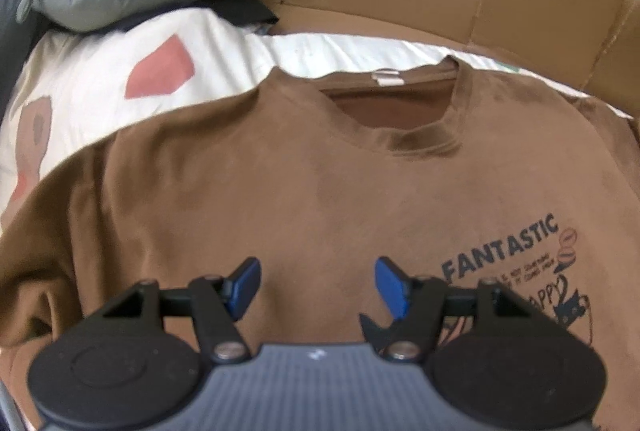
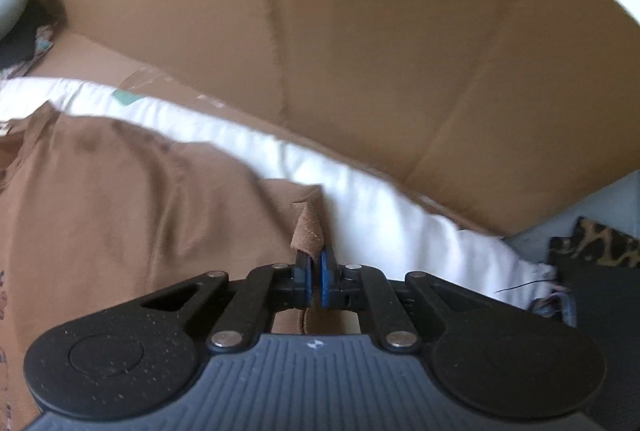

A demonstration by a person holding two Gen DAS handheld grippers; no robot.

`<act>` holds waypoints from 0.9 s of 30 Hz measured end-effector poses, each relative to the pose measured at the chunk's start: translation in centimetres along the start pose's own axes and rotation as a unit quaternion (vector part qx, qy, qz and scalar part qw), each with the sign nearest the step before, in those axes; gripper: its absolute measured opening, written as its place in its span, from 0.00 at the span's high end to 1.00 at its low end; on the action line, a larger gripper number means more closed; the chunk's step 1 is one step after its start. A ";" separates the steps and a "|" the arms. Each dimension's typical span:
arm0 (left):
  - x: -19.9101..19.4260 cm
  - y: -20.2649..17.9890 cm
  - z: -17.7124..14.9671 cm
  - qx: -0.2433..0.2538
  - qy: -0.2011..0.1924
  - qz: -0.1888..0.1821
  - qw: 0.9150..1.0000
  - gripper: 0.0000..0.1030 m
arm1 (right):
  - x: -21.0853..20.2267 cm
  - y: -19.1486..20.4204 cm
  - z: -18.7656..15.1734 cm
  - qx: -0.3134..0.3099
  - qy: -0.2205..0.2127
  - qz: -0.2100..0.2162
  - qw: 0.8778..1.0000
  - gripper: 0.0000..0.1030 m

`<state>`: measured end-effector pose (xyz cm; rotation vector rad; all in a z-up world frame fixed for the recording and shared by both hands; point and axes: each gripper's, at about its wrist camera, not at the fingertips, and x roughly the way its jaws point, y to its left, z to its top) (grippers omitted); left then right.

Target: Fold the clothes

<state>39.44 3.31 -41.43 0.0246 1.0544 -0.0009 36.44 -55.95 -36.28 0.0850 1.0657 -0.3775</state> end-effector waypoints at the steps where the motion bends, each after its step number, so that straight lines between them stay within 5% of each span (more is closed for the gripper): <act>1: 0.0 -0.1 0.2 0.003 -0.001 -0.001 1.000 0.36 | 0.0 -0.6 0.1 0.008 -0.001 -0.007 1.000 0.98; 12: 0.7 -0.3 -0.6 0.002 0.013 0.007 1.000 0.36 | 1.7 -4.6 0.9 0.074 0.006 -0.056 0.996 0.98; 27: 0.8 -0.8 -1.3 0.018 0.016 0.007 1.000 0.36 | 2.1 -6.7 1.0 0.117 -0.004 -0.052 0.992 0.98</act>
